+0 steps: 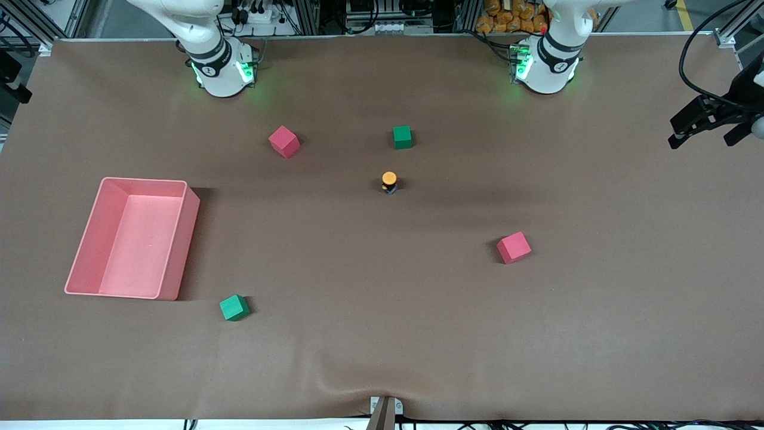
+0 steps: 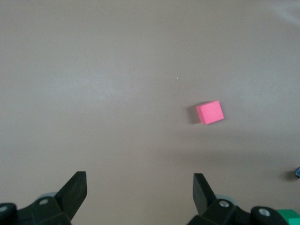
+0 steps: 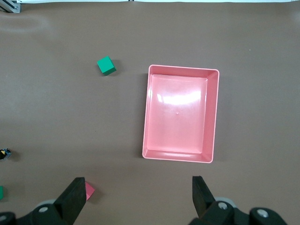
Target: Place and upright button with both arms
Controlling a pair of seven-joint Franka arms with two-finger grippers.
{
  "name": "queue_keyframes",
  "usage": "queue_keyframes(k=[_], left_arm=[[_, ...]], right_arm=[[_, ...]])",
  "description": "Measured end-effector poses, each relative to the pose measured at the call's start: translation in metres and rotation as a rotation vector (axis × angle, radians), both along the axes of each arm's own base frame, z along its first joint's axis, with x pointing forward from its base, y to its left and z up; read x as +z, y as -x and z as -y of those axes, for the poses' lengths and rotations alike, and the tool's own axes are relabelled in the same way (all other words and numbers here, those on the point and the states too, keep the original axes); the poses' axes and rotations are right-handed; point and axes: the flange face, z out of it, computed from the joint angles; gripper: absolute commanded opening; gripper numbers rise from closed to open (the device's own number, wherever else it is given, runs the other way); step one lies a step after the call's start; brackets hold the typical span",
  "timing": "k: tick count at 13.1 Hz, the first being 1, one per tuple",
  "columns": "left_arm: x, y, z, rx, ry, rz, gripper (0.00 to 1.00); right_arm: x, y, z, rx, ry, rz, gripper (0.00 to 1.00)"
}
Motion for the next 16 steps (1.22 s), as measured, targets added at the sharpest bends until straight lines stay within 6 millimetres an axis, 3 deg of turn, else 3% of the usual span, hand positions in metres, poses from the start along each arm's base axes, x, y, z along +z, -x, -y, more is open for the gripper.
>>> queue_keyframes(k=[6, 16], left_arm=[[-0.009, -0.05, 0.004, -0.013, 0.015, -0.007, 1.0], [-0.019, -0.052, 0.017, -0.041, 0.016, -0.057, 1.0]], right_arm=[[-0.003, -0.004, 0.004, -0.007, 0.001, 0.02, 1.0], [-0.002, -0.016, 0.006, -0.009, 0.006, 0.079, 1.0]])
